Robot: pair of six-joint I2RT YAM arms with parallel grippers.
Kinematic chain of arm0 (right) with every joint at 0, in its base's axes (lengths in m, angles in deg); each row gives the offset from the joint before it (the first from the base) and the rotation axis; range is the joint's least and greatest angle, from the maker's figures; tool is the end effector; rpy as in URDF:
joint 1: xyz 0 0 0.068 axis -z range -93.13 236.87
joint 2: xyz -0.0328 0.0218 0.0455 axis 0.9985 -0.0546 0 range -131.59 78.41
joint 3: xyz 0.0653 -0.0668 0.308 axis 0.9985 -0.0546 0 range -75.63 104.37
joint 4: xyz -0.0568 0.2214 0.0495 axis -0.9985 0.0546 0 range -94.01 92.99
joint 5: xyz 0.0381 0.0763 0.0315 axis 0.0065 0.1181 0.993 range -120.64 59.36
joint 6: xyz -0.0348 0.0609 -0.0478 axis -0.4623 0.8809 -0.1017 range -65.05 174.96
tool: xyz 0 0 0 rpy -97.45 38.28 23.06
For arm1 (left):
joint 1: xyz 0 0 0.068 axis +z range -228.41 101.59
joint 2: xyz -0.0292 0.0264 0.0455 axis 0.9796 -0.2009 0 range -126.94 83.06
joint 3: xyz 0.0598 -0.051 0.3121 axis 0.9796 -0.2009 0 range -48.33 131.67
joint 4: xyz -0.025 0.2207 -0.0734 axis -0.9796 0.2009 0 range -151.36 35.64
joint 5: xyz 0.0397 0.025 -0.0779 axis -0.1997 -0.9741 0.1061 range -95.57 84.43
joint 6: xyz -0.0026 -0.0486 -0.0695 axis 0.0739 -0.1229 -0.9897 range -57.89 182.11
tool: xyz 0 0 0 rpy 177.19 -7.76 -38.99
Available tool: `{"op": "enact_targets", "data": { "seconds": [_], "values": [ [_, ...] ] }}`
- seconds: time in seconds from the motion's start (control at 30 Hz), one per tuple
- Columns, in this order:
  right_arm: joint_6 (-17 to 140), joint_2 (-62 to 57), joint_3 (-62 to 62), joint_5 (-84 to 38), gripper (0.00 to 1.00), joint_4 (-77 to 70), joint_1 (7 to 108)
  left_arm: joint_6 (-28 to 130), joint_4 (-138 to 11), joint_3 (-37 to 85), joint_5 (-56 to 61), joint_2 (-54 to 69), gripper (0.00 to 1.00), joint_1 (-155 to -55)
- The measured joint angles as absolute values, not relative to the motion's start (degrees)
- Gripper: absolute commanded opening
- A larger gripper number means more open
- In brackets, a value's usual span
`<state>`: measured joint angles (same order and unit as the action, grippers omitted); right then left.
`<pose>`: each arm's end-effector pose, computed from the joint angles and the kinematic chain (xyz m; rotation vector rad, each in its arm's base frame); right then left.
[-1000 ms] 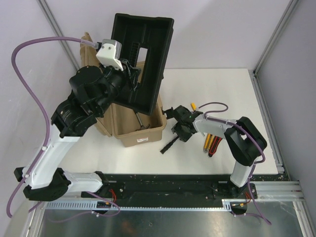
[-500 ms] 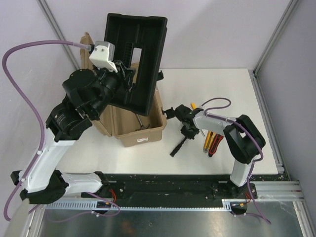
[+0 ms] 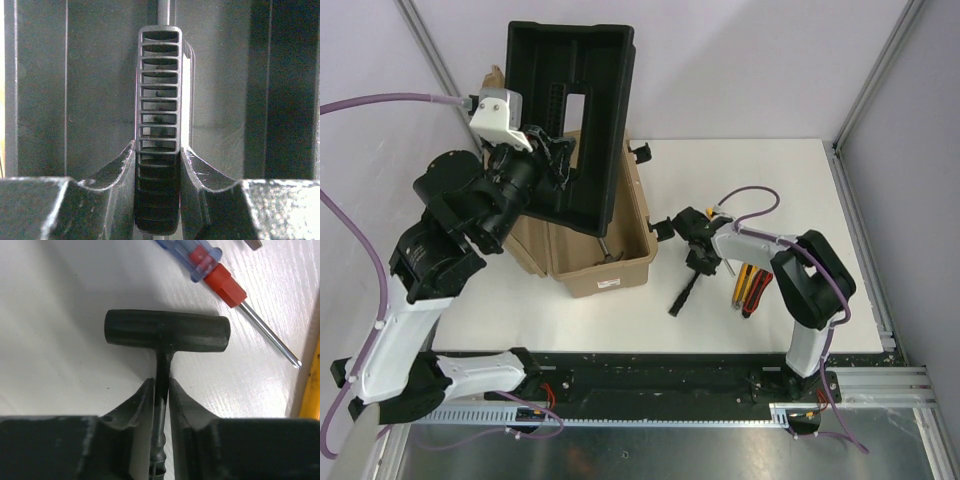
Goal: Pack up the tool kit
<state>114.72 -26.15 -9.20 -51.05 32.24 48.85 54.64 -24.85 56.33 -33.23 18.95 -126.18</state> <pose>0.2872 0.1916 0.1935 0.5739 2.6356 -0.0403 0.1245 -0.0856 0.5919 0.1420 1.5157 -0.4112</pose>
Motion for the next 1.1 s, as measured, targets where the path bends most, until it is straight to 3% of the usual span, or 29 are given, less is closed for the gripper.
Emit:
{"op": "enact_targets", "data": {
  "seconds": [0.07,0.17,0.37,0.77,1.1],
  "values": [
    [114.39,-26.41,-8.93,-50.92,0.05,31.78,48.85,54.64,-24.85,56.28,-33.45,19.01,0.0,-126.18],
    [113.74,-26.41,-8.89,-51.2,0.01,31.06,48.57,54.64,-24.85,56.17,-33.5,19.05,0.0,-126.18],
    [110.55,-22.85,-9.17,-53.89,0.0,29.92,47.21,54.67,-24.85,56.02,-33.47,19.05,0.0,-126.18],
    [95.44,0.5,-1.55,-59.46,0.0,20.74,47.15,54.6,-25.05,55.19,-33.5,19.01,0.0,-126.18],
    [88.65,-3.24,1.84,-47.55,0.0,2.79,44.59,53.46,-25.0,54.49,-33.84,16.56,0.0,-125.5]
  ]
}}
